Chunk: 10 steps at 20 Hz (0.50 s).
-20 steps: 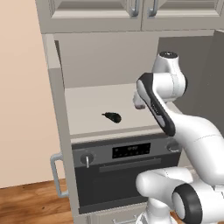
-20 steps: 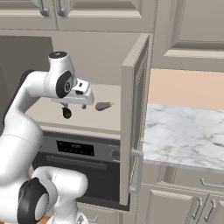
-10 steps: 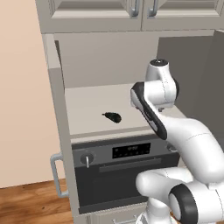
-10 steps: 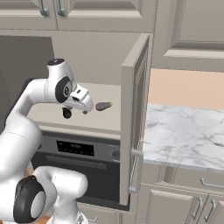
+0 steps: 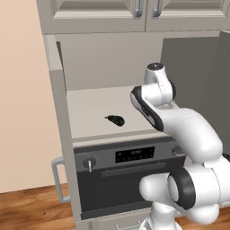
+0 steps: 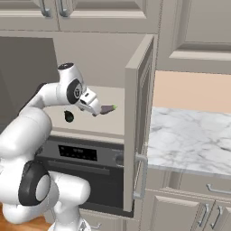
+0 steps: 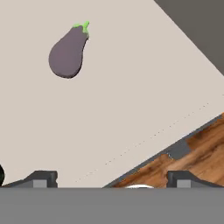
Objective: Pick the eggplants from the cabinet and place them in one bowl. Pick the pear from the sink and place it in the other bowl.
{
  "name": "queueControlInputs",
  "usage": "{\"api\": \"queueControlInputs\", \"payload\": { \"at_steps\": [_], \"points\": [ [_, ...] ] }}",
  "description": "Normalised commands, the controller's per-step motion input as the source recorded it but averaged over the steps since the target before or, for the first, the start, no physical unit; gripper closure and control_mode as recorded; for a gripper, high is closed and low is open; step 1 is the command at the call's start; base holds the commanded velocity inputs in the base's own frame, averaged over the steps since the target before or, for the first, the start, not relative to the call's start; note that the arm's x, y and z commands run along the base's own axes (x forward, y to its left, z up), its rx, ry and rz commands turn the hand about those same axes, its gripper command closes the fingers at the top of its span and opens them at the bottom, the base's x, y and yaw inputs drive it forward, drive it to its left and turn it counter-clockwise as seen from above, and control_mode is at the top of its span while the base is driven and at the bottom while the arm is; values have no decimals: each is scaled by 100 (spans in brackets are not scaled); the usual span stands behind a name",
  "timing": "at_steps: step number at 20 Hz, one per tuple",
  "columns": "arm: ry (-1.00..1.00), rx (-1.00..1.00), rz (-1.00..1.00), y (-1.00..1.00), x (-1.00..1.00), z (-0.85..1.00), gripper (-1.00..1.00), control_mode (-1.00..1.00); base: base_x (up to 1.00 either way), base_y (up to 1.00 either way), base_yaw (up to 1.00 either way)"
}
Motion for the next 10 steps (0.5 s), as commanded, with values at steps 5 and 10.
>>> {"api": "queueControlInputs", "payload": {
  "at_steps": [5, 10],
  "points": [
    [0, 0, -12, -11, 58, -7, -100, -100, 0, 0, 0],
    [0, 2, -9, -5, 48, -10, -100, -100, 0, 0, 0]
  ]
}}
